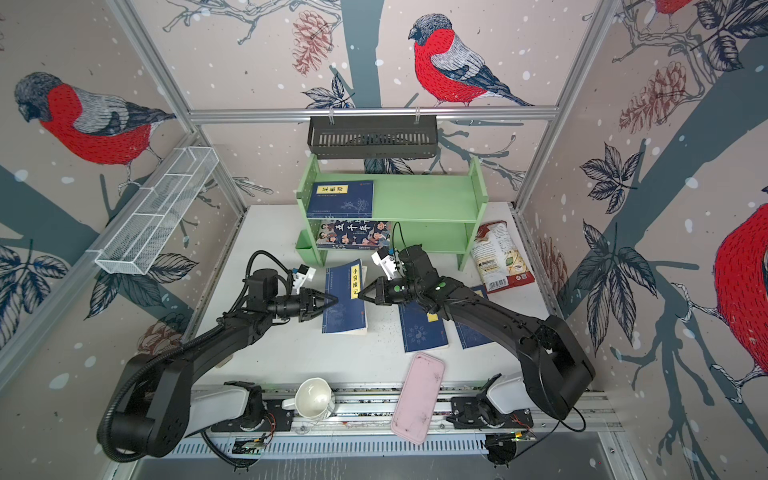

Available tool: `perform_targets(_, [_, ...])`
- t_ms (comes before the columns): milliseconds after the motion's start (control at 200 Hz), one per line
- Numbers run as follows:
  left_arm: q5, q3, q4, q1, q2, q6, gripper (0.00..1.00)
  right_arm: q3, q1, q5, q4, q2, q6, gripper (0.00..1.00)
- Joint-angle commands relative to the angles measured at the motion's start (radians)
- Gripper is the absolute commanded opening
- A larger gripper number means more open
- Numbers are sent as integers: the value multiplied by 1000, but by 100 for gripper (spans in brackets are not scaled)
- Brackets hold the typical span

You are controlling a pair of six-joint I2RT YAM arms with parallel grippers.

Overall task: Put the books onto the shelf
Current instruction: 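Lift the dark-blue book upright with the right gripper while the left gripper holds it, then raise the upright book toward the shelf with the left gripper while the right gripper follows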

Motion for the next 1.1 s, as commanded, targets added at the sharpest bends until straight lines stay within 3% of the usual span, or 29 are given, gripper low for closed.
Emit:
perform_targets(0, [32, 2, 41, -1, -15, -13, 11, 15, -5, 22, -11, 8, -31, 24])
perform_targets(80, [31, 10, 32, 1, -31, 3, 0, 9, -14, 77, -24, -1, -31, 49])
perform_targets(205, [14, 28, -28, 5, -76, 62, 0, 0, -33, 153, -36, -40, -14, 65])
perform_targets(350, [28, 75, -87, 7, -115, 100, 0, -23, -59, 249, -51, -112, 12, 69])
perform_targets(575, [138, 166, -140, 1, -162, 148, 0, -63, -57, 345, -20, -267, 19, 71])
perform_targets(715, [167, 282, -251, -23, -196, 267, 0, -63, -56, 422, -10, -371, 25, 75])
perform_targets(936, [-5, 550, -402, -27, -175, 419, 0, -55, -46, 473, 100, -495, 29, 80])
perform_targets(1011, [-35, 631, -356, -25, -147, 392, 0, -31, -47, 464, 120, -500, 36, 81])
perform_targets(1096, [-48, 686, -224, -25, -113, 253, 0, -46, -46, 430, 227, -503, 93, 82])
